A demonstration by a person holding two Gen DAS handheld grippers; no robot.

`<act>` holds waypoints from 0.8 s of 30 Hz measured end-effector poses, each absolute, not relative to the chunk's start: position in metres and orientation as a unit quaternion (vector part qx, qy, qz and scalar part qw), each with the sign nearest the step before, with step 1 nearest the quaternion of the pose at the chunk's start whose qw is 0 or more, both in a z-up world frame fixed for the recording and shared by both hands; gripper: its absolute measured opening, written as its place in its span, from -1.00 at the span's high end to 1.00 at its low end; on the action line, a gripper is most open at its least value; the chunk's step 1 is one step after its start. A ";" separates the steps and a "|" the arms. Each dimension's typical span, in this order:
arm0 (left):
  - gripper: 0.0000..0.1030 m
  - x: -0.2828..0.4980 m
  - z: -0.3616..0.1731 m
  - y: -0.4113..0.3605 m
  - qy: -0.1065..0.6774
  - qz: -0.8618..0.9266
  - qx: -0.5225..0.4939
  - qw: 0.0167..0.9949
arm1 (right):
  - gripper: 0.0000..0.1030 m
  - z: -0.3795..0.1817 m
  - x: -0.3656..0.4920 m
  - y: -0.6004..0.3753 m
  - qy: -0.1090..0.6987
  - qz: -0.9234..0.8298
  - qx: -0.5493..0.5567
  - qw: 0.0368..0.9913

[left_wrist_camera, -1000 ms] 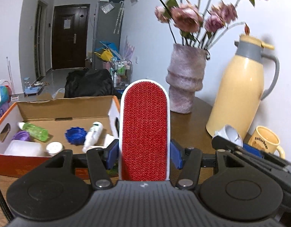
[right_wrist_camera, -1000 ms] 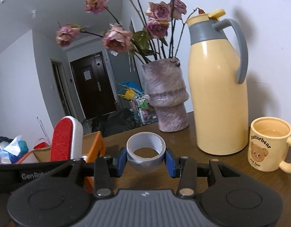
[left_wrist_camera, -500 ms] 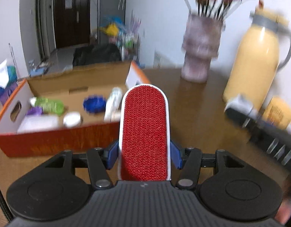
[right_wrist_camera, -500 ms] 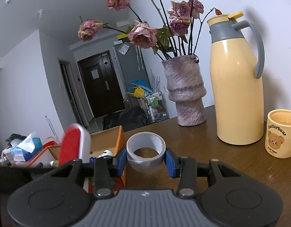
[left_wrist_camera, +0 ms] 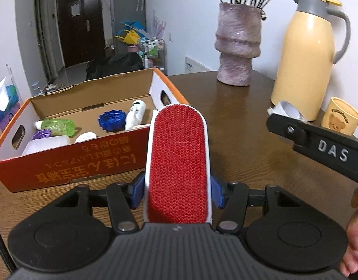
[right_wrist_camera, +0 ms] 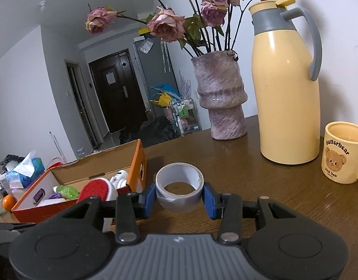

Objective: Organize rigid objects
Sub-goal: 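Carry the lint roller and tape roll over the cardboard box with both tools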

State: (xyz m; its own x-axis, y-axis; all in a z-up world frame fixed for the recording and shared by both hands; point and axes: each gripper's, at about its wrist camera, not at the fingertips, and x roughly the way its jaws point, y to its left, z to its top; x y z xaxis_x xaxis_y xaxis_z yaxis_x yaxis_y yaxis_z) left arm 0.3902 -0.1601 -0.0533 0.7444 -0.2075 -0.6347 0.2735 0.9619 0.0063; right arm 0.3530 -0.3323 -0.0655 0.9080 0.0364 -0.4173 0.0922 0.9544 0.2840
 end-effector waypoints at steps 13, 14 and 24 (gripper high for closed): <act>-0.18 0.407 -0.057 -0.145 0.333 -0.084 0.037 0.938 | 0.19 -0.067 0.356 -0.331 0.220 -0.012 0.147 0.964; -0.24 0.407 -0.058 -0.146 0.336 -0.083 0.038 0.937 | 0.19 -0.068 0.356 -0.331 0.220 -0.012 0.147 0.964; -0.10 0.405 -0.068 -0.152 0.341 -0.076 0.052 0.936 | 0.19 -0.067 0.355 -0.332 0.218 -0.010 0.150 0.964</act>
State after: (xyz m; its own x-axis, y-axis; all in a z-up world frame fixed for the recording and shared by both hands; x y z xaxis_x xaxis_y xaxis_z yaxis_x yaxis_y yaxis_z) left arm 0.4046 -0.1523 -0.0684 0.7560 -0.1073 -0.6457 0.1787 0.9828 0.0460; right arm 0.3554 -0.3315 -0.0670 0.9045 0.0464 -0.4239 0.0843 0.9550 0.2844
